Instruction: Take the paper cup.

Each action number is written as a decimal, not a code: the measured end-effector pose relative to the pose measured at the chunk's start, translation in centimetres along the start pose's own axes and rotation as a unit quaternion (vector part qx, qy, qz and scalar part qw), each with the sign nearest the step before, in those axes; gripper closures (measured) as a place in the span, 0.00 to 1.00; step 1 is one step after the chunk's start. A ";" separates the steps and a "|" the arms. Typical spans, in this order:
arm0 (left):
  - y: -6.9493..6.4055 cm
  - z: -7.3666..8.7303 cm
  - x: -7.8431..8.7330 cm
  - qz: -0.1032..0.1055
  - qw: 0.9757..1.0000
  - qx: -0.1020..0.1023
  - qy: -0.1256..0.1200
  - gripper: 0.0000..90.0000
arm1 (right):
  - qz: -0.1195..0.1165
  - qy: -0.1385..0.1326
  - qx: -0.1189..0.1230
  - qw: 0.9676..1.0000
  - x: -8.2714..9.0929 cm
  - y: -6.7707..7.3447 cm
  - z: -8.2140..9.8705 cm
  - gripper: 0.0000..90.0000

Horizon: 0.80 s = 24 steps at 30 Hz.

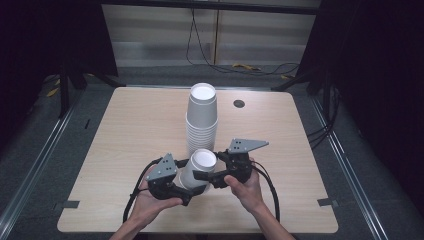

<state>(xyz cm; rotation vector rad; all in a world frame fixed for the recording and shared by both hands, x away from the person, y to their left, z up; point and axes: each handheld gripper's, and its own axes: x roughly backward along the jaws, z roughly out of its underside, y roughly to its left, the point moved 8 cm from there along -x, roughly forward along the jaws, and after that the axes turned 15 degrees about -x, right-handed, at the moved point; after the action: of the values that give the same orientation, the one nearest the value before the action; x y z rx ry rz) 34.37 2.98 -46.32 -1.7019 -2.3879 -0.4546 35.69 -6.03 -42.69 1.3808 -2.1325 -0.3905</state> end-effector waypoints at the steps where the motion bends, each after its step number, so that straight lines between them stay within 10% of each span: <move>1: 0.0 0.1 0.0 0.000 1.000 -0.001 0.002 0.10 | -0.001 0.000 0.001 1.000 0.0 0.0 0.0 0.26; 24: 0.3 0.5 0.9 0.015 0.999 -0.013 0.025 0.18 | -0.020 0.018 0.008 1.000 -0.1 0.3 0.3 0.15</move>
<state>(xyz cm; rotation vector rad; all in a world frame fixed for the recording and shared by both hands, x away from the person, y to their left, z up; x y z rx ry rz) 34.35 4.05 -46.50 -1.7145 -2.3276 -0.5188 35.36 -5.80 -42.81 1.4318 -2.0864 -0.3624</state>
